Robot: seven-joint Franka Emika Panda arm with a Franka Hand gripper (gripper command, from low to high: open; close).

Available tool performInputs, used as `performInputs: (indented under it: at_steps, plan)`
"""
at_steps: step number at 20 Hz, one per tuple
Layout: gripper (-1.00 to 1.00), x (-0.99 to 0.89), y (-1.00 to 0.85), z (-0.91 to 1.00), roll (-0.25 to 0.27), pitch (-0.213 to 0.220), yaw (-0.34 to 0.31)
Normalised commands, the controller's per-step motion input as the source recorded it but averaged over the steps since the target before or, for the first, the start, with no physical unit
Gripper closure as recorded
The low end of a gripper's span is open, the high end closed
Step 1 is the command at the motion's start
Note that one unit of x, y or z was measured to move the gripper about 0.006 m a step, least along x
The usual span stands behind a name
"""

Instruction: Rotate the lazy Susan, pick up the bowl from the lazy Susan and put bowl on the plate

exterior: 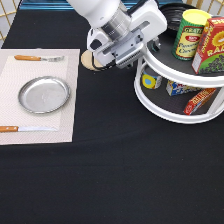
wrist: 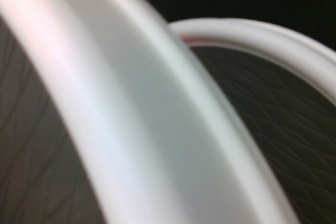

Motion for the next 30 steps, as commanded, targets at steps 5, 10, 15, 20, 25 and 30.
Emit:
performInputs:
  at_steps: [5, 10, 15, 20, 25, 30]
  plan:
    - [-1.00, -0.21, -0.04, 0.50, 0.011, -0.098, 0.052]
    - [-1.00, -0.89, 0.07, 0.55, -0.027, -0.213, 0.001]
    - [-1.00, -0.92, 0.25, 0.08, -0.018, -0.161, 0.002]
    - [-1.00, -0.65, 0.39, -0.05, -0.016, -0.065, 0.004]
    - [-1.00, -0.07, 0.13, -0.17, -0.003, 0.000, 0.000]
    - [-1.00, 0.25, 0.00, -0.14, 0.000, 0.051, -0.012]
